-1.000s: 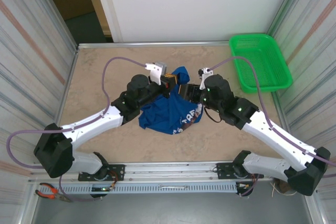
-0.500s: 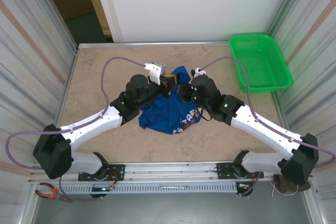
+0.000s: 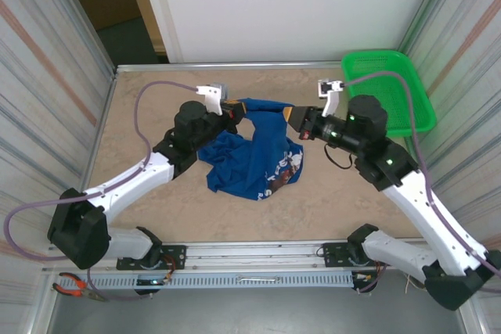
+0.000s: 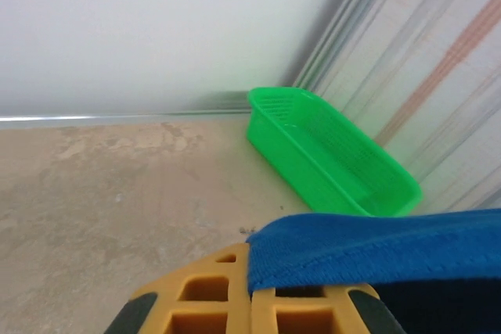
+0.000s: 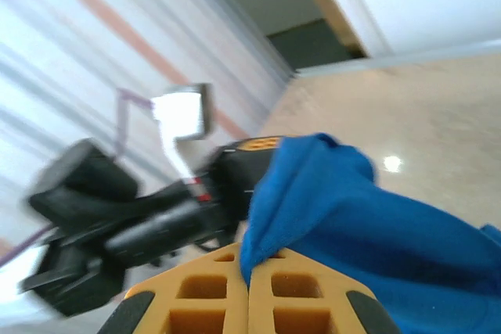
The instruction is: Fold the inside-out t-shirt
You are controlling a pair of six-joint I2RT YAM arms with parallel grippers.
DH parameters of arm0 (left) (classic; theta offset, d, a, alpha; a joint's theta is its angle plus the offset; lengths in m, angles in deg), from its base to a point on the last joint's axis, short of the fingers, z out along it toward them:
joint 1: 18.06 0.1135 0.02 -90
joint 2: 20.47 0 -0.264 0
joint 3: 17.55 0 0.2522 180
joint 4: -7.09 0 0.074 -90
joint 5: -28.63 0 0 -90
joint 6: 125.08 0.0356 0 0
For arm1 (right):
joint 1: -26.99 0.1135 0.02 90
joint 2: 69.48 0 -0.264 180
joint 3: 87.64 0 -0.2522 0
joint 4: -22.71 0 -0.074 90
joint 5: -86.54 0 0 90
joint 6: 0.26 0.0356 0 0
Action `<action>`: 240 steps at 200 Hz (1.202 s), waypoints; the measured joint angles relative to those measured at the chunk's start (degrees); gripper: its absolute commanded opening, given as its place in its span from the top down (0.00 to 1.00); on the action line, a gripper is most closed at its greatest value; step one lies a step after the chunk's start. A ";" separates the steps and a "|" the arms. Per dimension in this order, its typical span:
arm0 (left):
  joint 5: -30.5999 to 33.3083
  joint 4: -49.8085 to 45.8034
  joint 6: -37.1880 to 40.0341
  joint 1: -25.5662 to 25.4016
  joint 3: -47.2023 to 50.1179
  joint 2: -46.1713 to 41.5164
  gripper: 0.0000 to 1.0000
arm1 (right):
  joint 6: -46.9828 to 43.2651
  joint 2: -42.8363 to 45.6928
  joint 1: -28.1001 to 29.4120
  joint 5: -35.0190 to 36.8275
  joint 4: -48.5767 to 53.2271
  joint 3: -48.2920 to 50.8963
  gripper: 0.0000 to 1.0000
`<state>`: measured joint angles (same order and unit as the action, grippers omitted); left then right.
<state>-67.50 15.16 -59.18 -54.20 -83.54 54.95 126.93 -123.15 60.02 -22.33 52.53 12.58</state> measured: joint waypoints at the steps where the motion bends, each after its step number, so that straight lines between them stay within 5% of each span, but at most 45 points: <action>1: -0.13 0.11 -0.02 -0.02 0.00 0.00 1.00 | 0.00 0.09 -0.02 -0.17 -0.02 0.00 1.00; 45: -4.68 1.62 -0.20 0.46 0.00 -0.26 0.99 | 0.63 -0.04 -3.82 -4.17 -2.14 2.99 1.00; 78: -11.56 4.83 -3.80 2.45 0.24 -2.25 0.57 | 1.16 -3.30 -5.86 -3.15 -2.49 4.11 1.00; 119: -19.87 10.97 -10.91 6.01 -1.99 -3.82 0.38 | 1.22 -7.02 -11.06 -2.40 -2.40 3.37 1.00; 180: -4.24 -16.24 -7.56 6.45 0.24 -10.05 0.34 | 0.90 -0.61 -14.73 -1.97 0.44 -2.25 1.00; 240: 8.90 -31.43 -7.96 3.54 13.53 -2.25 0.32 | 0.94 4.90 -16.04 -0.39 1.66 1.57 1.00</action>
<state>-58.61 -16.27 -67.14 -50.66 -70.01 52.70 127.87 -118.26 43.98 -22.73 54.19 14.15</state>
